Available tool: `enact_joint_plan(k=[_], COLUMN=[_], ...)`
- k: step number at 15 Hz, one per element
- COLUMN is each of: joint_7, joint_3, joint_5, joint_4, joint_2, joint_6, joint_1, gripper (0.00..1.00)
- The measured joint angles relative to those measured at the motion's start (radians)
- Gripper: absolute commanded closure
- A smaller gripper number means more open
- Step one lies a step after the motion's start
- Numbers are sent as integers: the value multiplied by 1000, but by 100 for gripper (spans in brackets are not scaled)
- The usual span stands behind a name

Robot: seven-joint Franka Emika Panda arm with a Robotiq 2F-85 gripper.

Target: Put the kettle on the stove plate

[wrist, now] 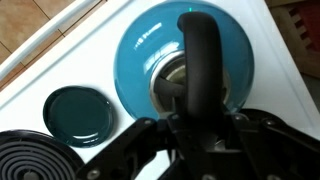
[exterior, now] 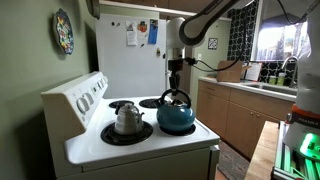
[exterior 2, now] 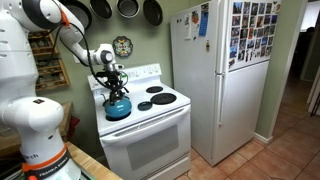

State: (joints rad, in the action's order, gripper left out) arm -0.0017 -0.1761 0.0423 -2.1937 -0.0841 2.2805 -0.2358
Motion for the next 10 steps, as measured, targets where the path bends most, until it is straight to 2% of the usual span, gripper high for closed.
enact_joint_plan(k=[4,5,10], joint_7=[-2,-2,0], joint_3=[0,0,3], joint_5=[20,27,7], joint_4=[21,23,21], joint_2=[8,14,75], joint_6=[-6,-6,-7], joint_1=[5,7,28], gripper=[3,0,0])
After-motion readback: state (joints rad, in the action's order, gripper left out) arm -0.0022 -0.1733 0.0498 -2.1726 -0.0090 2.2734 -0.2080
